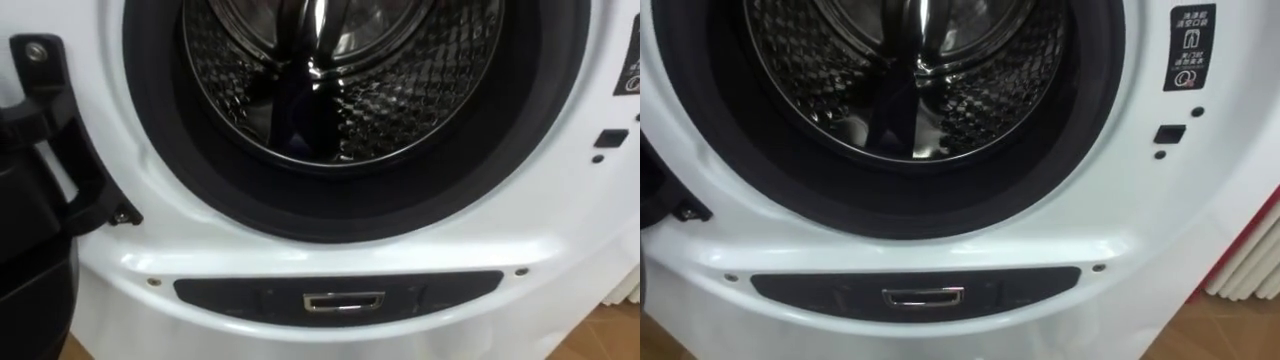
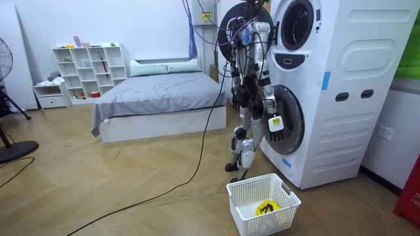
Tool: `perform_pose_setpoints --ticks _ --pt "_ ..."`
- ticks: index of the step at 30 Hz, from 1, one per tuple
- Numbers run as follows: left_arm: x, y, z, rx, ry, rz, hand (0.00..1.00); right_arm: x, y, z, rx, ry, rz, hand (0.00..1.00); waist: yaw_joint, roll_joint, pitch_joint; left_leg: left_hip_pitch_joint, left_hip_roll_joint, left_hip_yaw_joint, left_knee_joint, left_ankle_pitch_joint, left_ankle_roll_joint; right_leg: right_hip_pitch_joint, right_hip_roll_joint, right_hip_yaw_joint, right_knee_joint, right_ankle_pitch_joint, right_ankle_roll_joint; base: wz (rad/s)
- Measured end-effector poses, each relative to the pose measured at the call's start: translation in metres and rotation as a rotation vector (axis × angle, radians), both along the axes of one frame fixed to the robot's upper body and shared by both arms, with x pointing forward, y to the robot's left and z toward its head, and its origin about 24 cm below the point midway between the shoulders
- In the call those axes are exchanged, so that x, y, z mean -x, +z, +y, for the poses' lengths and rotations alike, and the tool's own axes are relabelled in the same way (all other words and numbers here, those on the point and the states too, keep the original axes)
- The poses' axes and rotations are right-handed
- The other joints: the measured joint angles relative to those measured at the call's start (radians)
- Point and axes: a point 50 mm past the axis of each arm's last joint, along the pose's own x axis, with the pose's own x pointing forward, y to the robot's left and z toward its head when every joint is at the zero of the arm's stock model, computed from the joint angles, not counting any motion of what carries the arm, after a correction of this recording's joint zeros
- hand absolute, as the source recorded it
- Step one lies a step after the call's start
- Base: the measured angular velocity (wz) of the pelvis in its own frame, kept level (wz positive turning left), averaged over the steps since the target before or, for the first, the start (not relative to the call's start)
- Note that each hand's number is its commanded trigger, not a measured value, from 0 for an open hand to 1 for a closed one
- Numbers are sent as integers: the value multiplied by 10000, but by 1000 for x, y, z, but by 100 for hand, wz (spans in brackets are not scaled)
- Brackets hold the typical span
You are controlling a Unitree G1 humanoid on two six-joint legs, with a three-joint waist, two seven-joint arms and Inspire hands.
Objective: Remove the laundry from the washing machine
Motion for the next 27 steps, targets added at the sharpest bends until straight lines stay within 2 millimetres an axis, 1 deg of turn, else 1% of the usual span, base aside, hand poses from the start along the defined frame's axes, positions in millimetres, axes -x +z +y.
perform_pose_setpoints --ticks 5,6,7,9,10,11,12,13,14,15,16,17,18,19,20,21,22,23,24,25,26,27 --pt "0 0 0 -36 21 -30 0 4 0 0 5 -26 34 0 37 48 2 -121 75 -115 352 -102 -69 -3 79 -12 4 -5 -9 6" --pt "0 0 0 -29 13 -15 0 2 0 0 15 54 -36 0 72 65 6 -248 158 -89 647 -244 -95 -52 144 3 26 -22 -38 -8" --pt "0 0 1 -26 14 -41 0 -1 0 0 25 250 -74 0 212 111 -18 -400 245 -27 1005 -390 -146 -146 231 26 88 -72 -141 -13" --pt "-2 1 2 -3 167 -167 0 -1 1 -1 73 455 -62 0 303 122 -17 -739 339 -63 1559 -553 -266 -280 355 -23 167 -153 -327 -8" --pt "-9 2 3 59 173 -373 0 -3 1 -2 117 521 -136 0 302 133 -34 -986 346 -295 1774 -565 -323 -419 458 -51 169 -130 -440 7" --pt "-14 2 3 113 136 -519 0 -4 2 -3 167 550 -183 0 294 132 -45 -1116 342 -443 1799 -555 -376 -534 489 -69 158 -129 -508 12" --pt "-23 3 2 202 99 -734 0 -5 2 -6 346 650 -208 0 273 103 -87 -1384 344 -635 1813 -480 -495 -834 523 -183 157 -75 -655 -5" --pt "-30 3 1 308 132 -941 0 -9 4 -11 594 858 -296 0 287 185 -75 -1746 464 -730 2580 -634 -660 -1106 444 -536 226 -22 -797 -21" --pt "-29 3 0 358 174 -921 0 -11 5 -13 733 1001 -318 0 288 243 -34 -1921 627 -532 3554 -851 -766 -1128 518 -719 263 6 -861 -65" --pt "-22 2 -1 462 310 -743 0 -12 6 -17 933 1021 -353 0 178 490 -65 -1874 1060 -255 5188 -1049 -941 -1065 708 -1151 327 14 -961 -65" --pt "-25 2 0 528 332 -802 0 -15 8 -21 1117 924 -522 0 -143 712 -55 -1689 1299 -266 6351 -1047 -972 -1049 876 -1575 438 -23 -1048 -45" --pt "-31 3 1 539 266 -935 0 -15 8 -21 1191 846 -522 0 -352 769 -32 -1575 1368 -353 6672 -1004 -1045 -1082 924 -1800 591 -21 -1070 8" --pt "-45 5 4 534 133 -1290 0 -12 8 -22 1201 498 -511 0 -571 773 -15 -1140 1456 -446 6691 -932 -1172 -1292 901 -2254 885 -41 -1104 13" --pt "-65 8 3 596 39 -1874 0 -14 9 -22 1214 282 -620 0 -585 774 -17 -581 1506 -444 6359 -821 -1372 -1553 882 -2570 1100 -27 -1129 0" --pt "-74 10 1 667 -23 -2198 0 -15 9 -23 1244 233 -675 0 -596 821 -36 -338 1570 -455 6116 -798 -1414 -1632 905 -2634 1153 7 -1187 0" --pt "-96 15 -3 871 -344 -2841 0 -18 10 -23 1286 210 -759 0 -707 924 -51 99 1757 -489 5366 -735 -1530 -1912 904 -2847 1327 41 -1243 22" --pt "-113 20 -9 1070 -702 -3451 0 -22 10 -23 1266 -23 -909 0 -708 936 -23 544 1943 -455 4209 -1140 -1808 -2266 829 -2942 1645 70 -1273 28" --pt "-120 22 -11 1157 -819 -3716 0 -22 10 -23 1265 -147 -911 0 -675 968 -26 776 1950 -347 3572 -1445 -1860 -2482 765 -2910 1865 117 -1304 30" --pt "-131 26 -15 1246 -1122 -4015 0 -24 10 -22 1262 -407 -1003 0 -632 965 -30 1225 1972 -86 2201 -1853 -1789 -2946 663 -2621 2252 283 -1368 37" --pt "-140 28 -20 1287 -1506 -4168 0 -24 11 -22 1221 -699 -1070 0 -548 1032 24 1578 1823 46 825 -1943 -1560 -3604 501 -2112 2889 463 -1346 36" --pt "-143 29 -22 1289 -1631 -4224 0 -27 11 -23 1191 -906 -1170 0 -513 904 51 1688 1629 97 291 -1856 -1247 -4160 254 -1960 3579 541 -1364 9" --pt "-142 30 -16 1099 -1636 -4190 0 -33 12 -21 1019 -1152 -1430 0 -383 555 86 1516 1178 -20 155 -1745 -752 -5068 220 -1595 3862 578 -1109 -40"
